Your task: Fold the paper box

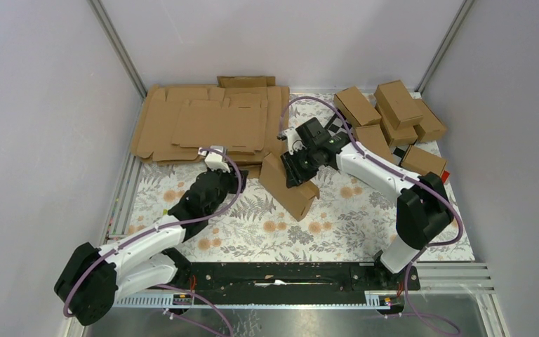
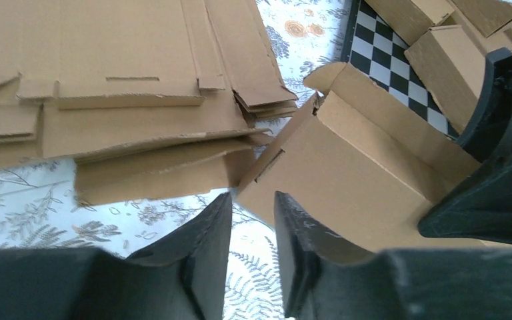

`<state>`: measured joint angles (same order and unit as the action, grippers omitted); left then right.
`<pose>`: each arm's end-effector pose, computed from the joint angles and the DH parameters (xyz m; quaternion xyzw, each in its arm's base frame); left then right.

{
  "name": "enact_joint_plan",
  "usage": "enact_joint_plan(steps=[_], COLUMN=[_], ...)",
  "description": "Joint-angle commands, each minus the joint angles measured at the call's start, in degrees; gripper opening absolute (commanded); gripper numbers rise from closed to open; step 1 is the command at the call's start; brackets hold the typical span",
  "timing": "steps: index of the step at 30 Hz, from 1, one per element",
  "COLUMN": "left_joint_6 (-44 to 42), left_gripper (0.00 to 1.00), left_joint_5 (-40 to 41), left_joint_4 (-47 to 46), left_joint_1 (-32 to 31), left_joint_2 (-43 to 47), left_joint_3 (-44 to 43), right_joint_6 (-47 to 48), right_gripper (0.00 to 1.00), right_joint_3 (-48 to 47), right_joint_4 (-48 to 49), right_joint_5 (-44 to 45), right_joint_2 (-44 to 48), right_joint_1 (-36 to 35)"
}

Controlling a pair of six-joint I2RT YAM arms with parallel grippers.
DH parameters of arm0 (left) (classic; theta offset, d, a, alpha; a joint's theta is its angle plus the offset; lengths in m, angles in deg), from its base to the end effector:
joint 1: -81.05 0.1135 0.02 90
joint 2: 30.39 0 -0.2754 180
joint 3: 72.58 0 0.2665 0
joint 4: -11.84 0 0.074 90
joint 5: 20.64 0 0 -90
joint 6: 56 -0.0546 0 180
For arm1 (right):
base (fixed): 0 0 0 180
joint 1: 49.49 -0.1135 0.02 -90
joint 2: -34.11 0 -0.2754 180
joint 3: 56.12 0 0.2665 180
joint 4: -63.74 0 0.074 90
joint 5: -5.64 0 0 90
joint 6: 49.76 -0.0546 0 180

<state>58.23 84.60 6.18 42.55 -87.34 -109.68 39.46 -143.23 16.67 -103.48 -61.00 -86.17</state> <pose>0.1993 -0.1402 0.2228 0.0163 0.7861 -0.2276 0.5744 0.2943 0.2415 0.2478 -0.3373 0.8795 0.2451 0.2294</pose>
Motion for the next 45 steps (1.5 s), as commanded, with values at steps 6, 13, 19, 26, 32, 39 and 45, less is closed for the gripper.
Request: enact_joint_plan(steps=[6,13,19,26,32,39,45], left_joint_6=[-1.51,-2.52,-3.36,-3.05,-2.7,-2.09,-3.27], left_gripper=[0.61,0.7,0.57,0.55,0.55,0.51,0.5], left_joint_5=[-6.15,-10.27,-17.65,-21.51,-22.23,-20.45,-22.28], left_joint_4=[-8.83,-9.45,-11.19,-11.81,-12.32,-9.59,-11.71], left_joint_1=[0.61,0.98,1.1,1.43,1.93,2.75,2.8], left_joint_2=[2.12,2.26,-1.21,-4.62,-5.6,-8.89,-9.78], left_joint_3=[1.14,-0.03,-1.26,-2.35,-2.89,-5.55,-5.98], right_joint_6=[6.09,6.93,6.68,6.62,6.6,6.84,7.18], right_gripper=[0.42,0.54,0.69,0.63,0.45,0.44,0.44], right_joint_3=[2.55,1.72,2.64,2.18,1.29,1.22,0.98], right_joint_4=[-8.75,-12.23,-12.46,-12.55,-13.54,-13.91,-14.79], right_joint_5=[0.44,3.11,3.78,3.07,2.73,2.26,1.88], right_joint_2=[0.62,4.76,6.68,7.3,6.05,6.83,7.1], right_joint_1=[-3.83,-6.39,-7.81,-8.05,-8.11,-8.11,-8.57])
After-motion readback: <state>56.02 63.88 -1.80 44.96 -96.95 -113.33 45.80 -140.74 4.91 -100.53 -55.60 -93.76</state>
